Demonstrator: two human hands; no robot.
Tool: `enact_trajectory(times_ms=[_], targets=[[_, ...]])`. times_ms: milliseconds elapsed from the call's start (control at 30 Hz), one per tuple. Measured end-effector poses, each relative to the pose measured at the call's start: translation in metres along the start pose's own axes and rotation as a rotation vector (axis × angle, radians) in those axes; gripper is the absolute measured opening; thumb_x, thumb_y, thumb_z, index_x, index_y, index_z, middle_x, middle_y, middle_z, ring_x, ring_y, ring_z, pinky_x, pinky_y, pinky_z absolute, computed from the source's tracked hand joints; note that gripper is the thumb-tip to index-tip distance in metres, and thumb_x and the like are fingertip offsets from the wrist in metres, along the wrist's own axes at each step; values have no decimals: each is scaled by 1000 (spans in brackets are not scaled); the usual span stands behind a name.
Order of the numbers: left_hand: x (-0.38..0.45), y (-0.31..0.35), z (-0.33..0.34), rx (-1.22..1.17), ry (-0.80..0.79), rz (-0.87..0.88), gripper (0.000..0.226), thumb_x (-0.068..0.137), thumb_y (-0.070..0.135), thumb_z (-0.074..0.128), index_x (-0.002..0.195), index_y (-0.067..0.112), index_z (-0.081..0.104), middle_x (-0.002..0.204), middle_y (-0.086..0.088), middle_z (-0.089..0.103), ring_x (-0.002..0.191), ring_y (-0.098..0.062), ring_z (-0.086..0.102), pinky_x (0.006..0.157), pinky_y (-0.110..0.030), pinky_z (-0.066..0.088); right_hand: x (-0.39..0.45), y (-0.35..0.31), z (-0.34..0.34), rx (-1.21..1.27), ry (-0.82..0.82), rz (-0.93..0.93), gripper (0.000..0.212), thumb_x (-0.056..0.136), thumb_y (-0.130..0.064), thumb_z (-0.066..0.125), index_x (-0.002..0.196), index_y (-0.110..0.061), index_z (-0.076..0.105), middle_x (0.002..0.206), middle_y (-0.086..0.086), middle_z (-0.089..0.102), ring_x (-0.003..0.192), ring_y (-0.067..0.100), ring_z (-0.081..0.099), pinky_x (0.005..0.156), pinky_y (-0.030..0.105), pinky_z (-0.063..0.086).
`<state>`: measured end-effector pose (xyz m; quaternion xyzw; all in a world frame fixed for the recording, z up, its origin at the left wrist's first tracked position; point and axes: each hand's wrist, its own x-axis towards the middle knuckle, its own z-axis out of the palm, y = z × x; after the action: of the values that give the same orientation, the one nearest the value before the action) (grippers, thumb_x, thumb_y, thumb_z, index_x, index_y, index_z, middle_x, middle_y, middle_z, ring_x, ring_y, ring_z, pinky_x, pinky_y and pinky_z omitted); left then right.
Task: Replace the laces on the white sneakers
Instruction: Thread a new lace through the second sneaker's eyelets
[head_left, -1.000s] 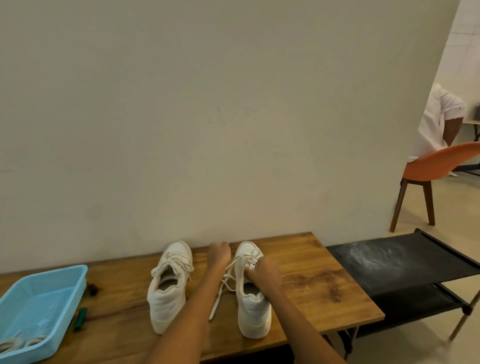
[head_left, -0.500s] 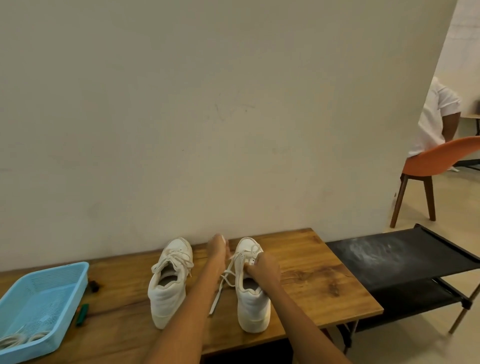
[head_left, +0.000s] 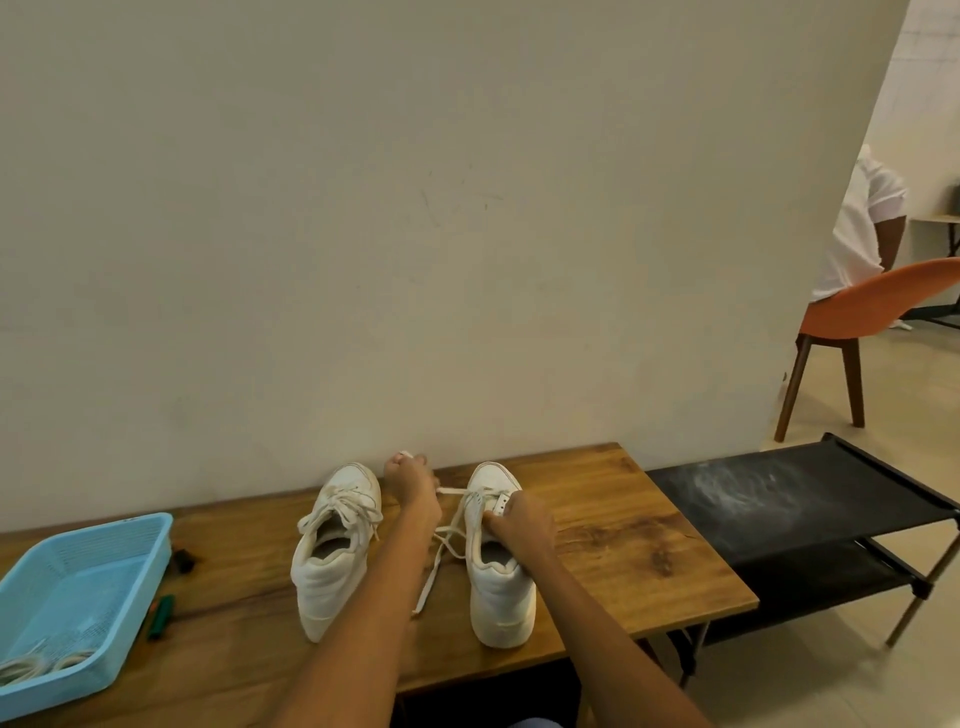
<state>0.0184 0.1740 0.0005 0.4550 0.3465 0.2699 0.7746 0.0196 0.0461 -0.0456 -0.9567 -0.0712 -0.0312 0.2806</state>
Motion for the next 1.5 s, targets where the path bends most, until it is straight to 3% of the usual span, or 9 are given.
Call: enact_trajectory(times_ms=[67,200,400,533,733,1000,1267,1367,1500], targets=[[-1,-5,-10,413,-19,155,34,101,25,31,106,-1,53,97,-21,59,78,-27,53,71,-39,46,1,0,1,4,-1,6,42,85,-43,60,58,-20,37,57,-7,36,50,4,34,42,16,20],[-10,-36,-27,1176,-381,310,32,95,38,50,92,10,64,88,-6,64,83,-22,59,69,-29,42,0,-2,2,11,10,15,42,84,-42,60,57,-21,34,57,-7,37,49,4,32,41,17,22],[-3,-56,-31,1376,-258,270,27,95,31,52,83,15,69,83,-2,65,79,-17,60,67,-27,43,0,2,3,121,124,48,28,87,-37,56,74,-14,47,65,-3,41,59,10,39,45,17,22],[-9,-59,-29,1588,-154,346,27,96,38,48,93,18,66,91,2,60,93,-15,57,89,-30,39,1,5,2,170,181,51,18,90,-26,51,78,-12,50,65,-3,40,55,7,33,45,18,23],[0,-31,-10,1700,-114,406,26,97,23,46,116,14,60,123,-5,58,116,-23,52,93,-34,40,6,3,1,80,174,19,21,93,-23,45,76,-12,49,61,-5,36,56,9,34,46,18,23],[21,-43,0,1371,-430,548,29,96,9,46,125,7,50,120,-12,60,105,-22,57,85,-29,47,19,11,-5,13,4,-149,29,93,-26,48,66,-19,42,64,-3,42,56,8,35,50,19,27],[17,-53,4,1235,-450,630,19,95,10,47,114,7,46,112,-13,57,93,-22,54,70,-21,39,32,16,-3,-8,3,-157,28,92,-24,51,66,-15,44,59,-3,38,58,12,38,53,23,31],[14,-38,0,1332,-376,740,10,93,6,45,102,9,43,98,-11,60,79,-20,54,56,-17,36,34,18,0,21,-2,-163,23,89,-23,53,71,-10,51,62,4,46,62,17,42,55,28,32],[16,-13,-10,1644,-325,935,36,93,11,51,126,12,37,112,-9,58,94,-24,61,79,-32,47,32,16,-3,-40,-45,-183,25,90,-27,53,71,-11,51,67,5,50,63,18,45,55,27,33]])
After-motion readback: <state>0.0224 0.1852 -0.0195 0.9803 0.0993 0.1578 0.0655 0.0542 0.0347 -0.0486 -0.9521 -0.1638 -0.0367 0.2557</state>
